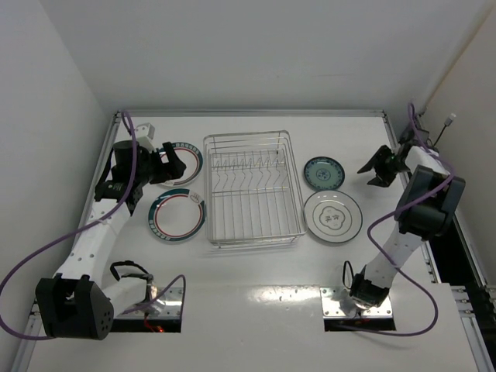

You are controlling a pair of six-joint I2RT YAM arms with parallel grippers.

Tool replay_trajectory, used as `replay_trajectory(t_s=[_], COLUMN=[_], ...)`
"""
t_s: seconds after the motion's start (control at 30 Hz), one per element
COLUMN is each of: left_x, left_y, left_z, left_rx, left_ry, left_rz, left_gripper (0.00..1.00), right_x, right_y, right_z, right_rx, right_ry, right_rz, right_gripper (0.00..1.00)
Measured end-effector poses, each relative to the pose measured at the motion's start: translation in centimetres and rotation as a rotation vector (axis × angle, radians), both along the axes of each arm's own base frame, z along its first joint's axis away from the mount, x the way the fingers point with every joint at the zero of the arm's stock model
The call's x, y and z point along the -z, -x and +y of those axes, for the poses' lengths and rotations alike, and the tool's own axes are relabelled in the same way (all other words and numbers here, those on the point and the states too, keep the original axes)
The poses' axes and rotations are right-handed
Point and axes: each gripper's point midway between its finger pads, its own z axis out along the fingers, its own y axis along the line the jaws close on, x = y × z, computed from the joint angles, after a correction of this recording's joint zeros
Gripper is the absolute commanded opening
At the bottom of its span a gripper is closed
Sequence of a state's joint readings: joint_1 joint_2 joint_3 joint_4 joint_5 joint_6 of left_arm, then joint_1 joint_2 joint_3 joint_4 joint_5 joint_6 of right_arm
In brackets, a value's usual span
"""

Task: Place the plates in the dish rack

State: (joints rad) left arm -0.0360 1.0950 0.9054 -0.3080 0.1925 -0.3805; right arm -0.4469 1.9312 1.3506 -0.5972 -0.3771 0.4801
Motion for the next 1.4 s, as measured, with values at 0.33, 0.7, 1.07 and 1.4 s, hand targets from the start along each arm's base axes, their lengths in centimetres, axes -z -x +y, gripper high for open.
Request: replay_trajectory(t_s=[0.33,0.7,1.07,1.4], left_x=[0.0,0.4,0.7,0.7], left_y=[0.0,-0.1,-0.2,-0.3], left_z=[0.1,0.4,0.6,0.9], left_rx=[-0.005,-0.017,-0.029,-0.045], left_ry=[-0.005,-0.013,-0.020,-0.029], left_rz=[0.001,0.014,0.020,0.020], left_gripper=[0.82,0.82,0.82,0.82], right_x=[2.1,5.2,4.7,-13.7], right_y=[-1.8,-2.6,-2.8,-6.6], right_z=[2.7,7.3,8.2,6.9], right_rx=[-0.083,-0.199,-0.192,-0.095], right_ry=[-0.025,-0.058,-0.074,0.320], right_rz=[0.026,0.081,0.053,-0.340], right_gripper=[0.49,0.21,0.00,0.00])
